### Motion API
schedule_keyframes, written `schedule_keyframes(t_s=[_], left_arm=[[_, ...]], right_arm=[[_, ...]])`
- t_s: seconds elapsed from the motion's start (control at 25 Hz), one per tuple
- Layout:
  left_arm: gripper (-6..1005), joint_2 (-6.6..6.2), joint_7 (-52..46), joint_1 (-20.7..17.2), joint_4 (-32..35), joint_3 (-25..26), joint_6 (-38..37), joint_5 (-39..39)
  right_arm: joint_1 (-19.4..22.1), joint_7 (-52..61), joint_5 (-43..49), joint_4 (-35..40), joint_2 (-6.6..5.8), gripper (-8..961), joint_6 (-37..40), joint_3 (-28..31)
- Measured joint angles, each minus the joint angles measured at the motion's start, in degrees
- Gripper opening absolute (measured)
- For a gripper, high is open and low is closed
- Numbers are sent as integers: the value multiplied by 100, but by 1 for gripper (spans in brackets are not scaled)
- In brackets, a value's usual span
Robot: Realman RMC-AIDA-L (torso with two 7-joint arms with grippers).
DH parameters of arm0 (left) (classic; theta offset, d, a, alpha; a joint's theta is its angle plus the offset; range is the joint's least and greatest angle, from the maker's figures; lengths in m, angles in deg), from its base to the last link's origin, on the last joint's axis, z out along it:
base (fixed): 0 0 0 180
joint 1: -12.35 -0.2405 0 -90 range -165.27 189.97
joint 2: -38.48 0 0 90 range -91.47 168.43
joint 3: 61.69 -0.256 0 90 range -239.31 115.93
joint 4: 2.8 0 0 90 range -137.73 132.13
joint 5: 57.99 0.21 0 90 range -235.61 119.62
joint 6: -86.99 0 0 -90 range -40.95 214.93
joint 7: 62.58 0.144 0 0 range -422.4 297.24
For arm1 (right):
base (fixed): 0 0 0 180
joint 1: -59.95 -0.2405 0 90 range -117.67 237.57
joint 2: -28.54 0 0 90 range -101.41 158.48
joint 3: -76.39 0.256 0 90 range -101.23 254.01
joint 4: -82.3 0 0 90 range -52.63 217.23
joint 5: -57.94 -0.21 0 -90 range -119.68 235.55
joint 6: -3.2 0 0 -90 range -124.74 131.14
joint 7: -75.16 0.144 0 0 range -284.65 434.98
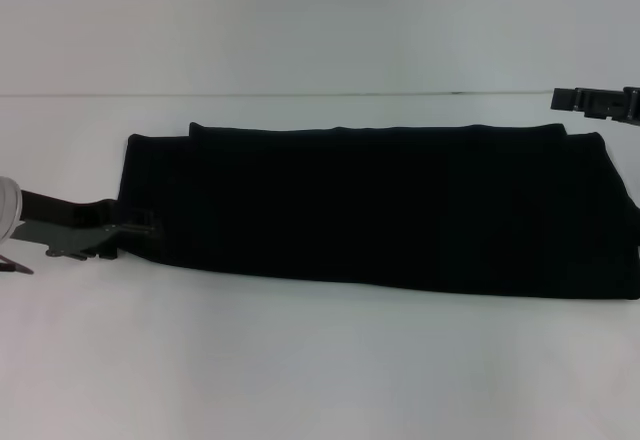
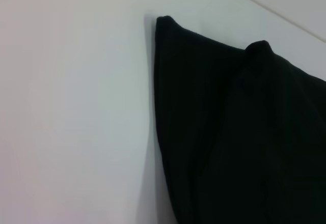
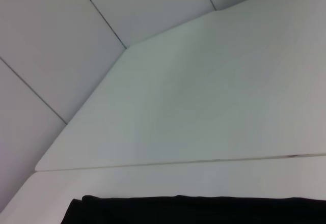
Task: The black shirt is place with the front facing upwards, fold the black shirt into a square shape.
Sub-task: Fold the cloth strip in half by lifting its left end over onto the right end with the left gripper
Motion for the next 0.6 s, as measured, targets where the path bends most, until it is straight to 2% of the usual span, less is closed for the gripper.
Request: schedule_keyframes(t_s=[0.6], left_arm=[[823, 42, 87, 95, 16, 9, 182, -31]], right_arm=[[0, -1, 0, 0, 7, 825, -18, -29]])
